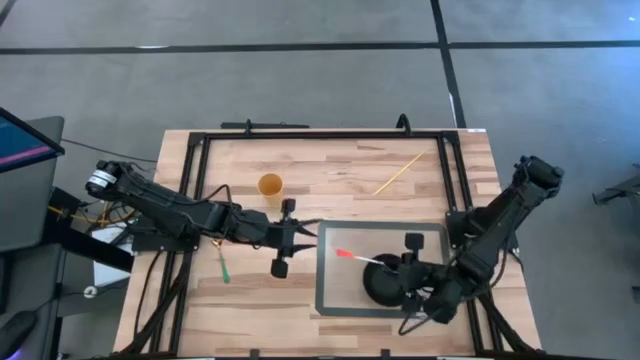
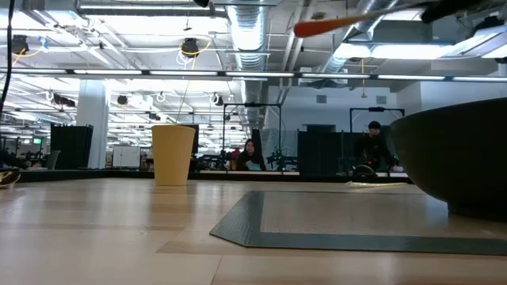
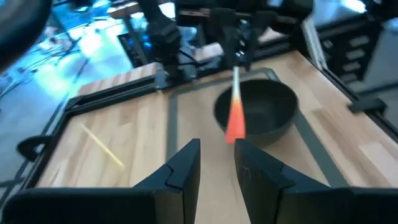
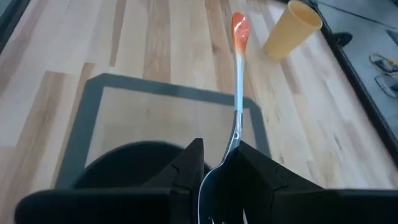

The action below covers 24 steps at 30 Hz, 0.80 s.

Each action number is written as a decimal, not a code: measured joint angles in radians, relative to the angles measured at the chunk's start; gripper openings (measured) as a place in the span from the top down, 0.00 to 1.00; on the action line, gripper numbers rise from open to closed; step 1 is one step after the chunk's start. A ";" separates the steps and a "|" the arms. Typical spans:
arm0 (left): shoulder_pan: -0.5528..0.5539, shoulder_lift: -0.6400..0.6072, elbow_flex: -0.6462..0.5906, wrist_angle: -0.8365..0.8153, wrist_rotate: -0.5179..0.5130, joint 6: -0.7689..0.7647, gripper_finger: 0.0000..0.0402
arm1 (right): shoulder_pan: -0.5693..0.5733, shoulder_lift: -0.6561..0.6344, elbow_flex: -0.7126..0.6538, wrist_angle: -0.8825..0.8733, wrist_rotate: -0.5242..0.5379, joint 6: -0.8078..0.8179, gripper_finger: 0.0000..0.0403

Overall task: Pick & Place Utensil
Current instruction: Put the orange silver fork into the black bowl on the table placemat

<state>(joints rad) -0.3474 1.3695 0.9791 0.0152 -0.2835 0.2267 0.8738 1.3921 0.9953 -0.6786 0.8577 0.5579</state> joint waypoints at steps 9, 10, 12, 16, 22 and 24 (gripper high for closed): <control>-0.003 0.171 0.000 0.185 0.094 0.202 0.57 | 0.088 0.030 -0.003 -0.021 0.115 0.096 0.82; -0.003 0.189 0.000 0.221 0.092 0.230 0.55 | 0.096 0.027 -0.003 -0.031 0.114 0.125 0.82; -0.004 0.223 0.000 0.294 0.089 0.303 0.51 | 0.111 0.022 -0.003 -0.053 0.115 0.186 0.82; -0.013 0.308 0.000 0.448 0.093 0.475 0.48 | 0.128 0.021 -0.002 -0.084 0.115 0.277 0.82; -0.009 0.430 0.000 0.613 0.025 0.714 0.50 | 0.127 0.021 -0.002 -0.074 0.102 0.323 0.82; -0.009 0.448 0.000 0.662 0.014 0.771 0.52 | 0.127 0.021 -0.002 -0.073 0.086 0.326 0.82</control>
<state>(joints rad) -0.3561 1.8171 0.9791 0.6769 -0.2699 0.9978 1.0012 1.4136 0.9928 -0.7513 0.9433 0.8841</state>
